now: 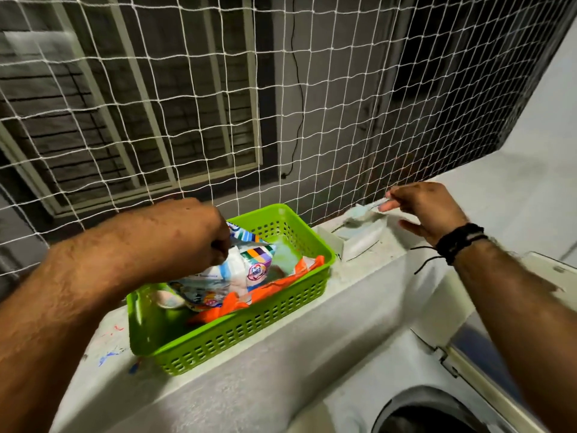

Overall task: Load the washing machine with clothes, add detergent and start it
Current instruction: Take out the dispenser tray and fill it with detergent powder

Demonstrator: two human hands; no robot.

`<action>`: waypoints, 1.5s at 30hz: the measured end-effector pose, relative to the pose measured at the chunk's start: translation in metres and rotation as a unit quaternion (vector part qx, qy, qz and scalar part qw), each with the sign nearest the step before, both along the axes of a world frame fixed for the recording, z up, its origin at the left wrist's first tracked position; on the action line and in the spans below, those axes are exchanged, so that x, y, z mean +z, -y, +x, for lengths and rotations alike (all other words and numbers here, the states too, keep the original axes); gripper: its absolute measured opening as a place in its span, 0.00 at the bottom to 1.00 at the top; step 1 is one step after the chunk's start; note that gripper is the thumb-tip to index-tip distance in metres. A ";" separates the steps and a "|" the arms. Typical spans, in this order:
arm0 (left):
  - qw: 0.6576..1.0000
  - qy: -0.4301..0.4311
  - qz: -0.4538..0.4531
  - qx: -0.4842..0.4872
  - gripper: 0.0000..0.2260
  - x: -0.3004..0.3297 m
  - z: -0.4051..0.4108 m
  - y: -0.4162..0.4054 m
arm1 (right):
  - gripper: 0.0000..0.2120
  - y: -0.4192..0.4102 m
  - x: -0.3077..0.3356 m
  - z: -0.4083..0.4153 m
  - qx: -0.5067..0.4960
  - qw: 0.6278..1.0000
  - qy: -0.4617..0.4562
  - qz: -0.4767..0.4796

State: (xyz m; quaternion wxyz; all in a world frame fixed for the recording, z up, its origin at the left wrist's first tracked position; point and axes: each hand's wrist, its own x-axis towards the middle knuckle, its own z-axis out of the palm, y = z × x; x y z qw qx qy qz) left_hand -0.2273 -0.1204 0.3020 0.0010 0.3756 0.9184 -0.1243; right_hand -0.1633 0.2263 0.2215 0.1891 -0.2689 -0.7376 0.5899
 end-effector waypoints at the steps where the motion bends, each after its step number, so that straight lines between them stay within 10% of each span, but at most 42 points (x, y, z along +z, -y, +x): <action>1: 1.000 0.000 -0.002 0.002 0.10 0.001 0.000 0.000 | 0.10 -0.001 -0.004 0.000 -0.002 1.000 0.005 0.017; 15: 1.000 0.008 -0.016 0.000 0.09 0.008 0.002 0.002 | 0.11 -0.014 -0.003 0.004 0.146 0.913 0.046 0.378; 28: 0.998 0.042 0.051 0.020 0.10 0.013 -0.003 0.014 | 0.06 0.062 0.036 0.031 0.032 0.960 -0.257 0.106; 37: 0.997 0.009 0.069 0.020 0.10 0.013 0.002 0.020 | 0.08 0.156 0.054 0.040 0.310 0.882 -0.269 0.234; 45: 0.998 -0.009 0.048 0.029 0.11 0.008 0.006 0.017 | 0.15 0.199 0.039 -0.004 0.349 0.752 -0.122 0.546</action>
